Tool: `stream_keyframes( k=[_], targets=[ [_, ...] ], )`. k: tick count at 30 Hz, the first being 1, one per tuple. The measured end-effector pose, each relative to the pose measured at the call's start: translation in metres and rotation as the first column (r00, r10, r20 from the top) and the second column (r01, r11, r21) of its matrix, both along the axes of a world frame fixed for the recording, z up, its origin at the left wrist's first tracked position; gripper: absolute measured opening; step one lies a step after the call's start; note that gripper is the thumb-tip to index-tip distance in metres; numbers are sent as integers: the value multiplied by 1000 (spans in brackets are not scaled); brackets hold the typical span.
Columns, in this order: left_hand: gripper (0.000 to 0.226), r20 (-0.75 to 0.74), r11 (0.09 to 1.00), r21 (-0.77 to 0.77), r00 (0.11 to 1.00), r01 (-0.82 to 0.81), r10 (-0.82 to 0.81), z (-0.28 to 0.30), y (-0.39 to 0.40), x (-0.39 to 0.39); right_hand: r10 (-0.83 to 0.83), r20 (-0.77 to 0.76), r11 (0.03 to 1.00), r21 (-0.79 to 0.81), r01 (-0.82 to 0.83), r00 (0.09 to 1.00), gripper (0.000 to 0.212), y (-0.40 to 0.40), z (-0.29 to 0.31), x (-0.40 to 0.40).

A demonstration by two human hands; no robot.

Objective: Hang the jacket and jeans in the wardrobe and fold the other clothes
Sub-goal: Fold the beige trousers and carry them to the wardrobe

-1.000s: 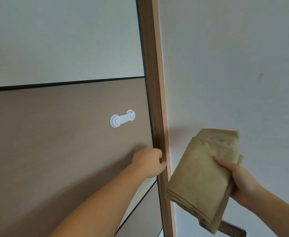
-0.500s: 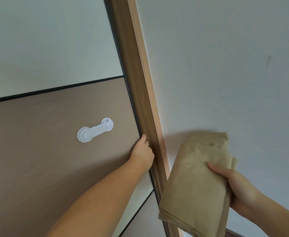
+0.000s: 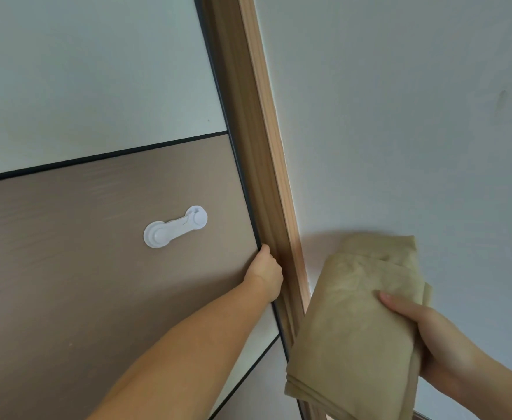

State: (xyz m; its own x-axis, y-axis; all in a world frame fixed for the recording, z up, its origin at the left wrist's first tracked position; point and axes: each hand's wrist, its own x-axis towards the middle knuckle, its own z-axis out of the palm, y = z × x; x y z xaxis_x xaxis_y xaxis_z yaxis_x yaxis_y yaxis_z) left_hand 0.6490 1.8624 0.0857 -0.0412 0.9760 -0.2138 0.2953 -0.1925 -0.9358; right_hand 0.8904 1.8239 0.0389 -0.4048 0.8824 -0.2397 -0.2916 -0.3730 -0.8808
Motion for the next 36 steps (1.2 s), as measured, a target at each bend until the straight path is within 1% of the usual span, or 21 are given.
stream_keyframes(
  k=[5, 9, 11, 15, 23, 29, 36],
  targets=[
    [37, -9, 1000, 7, 1000, -18, 18, 1, -4, 2, 4, 5, 1000, 8, -4, 1000, 45, -1, -1, 11],
    [50, 61, 997, 23, 996, -71, 69, 3, -13, 6, 10, -9, 1000, 12, -9, 1000, 40, -3, -1, 15],
    [53, 70, 996, 18, 994, -88, 87, 3, -18, 5, 25, -14, 1000, 13, -25, 1000, 39, -4, -2, 16],
    [51, 65, 995, 18, 993, -101, 99, 1, -33, 0, 54, -14, 998, 11, -54, 998, 37, -10, -2, 9],
    [50, 27, 986, 27, 986, -163, 162, -5, -66, -10, 137, -17, 991, -1, -137, 990, 41, -29, -10, -15],
    [50, 36, 981, 20, 980, -195, 194, -3, -97, -16, 200, -17, 980, 7, -199, 980, 33, -54, -14, -26],
    [52, 61, 975, -3, 973, -222, 221, 0, -149, -30, 218, -14, 976, 24, -217, 976, 35, -91, -14, -40]
  ],
)
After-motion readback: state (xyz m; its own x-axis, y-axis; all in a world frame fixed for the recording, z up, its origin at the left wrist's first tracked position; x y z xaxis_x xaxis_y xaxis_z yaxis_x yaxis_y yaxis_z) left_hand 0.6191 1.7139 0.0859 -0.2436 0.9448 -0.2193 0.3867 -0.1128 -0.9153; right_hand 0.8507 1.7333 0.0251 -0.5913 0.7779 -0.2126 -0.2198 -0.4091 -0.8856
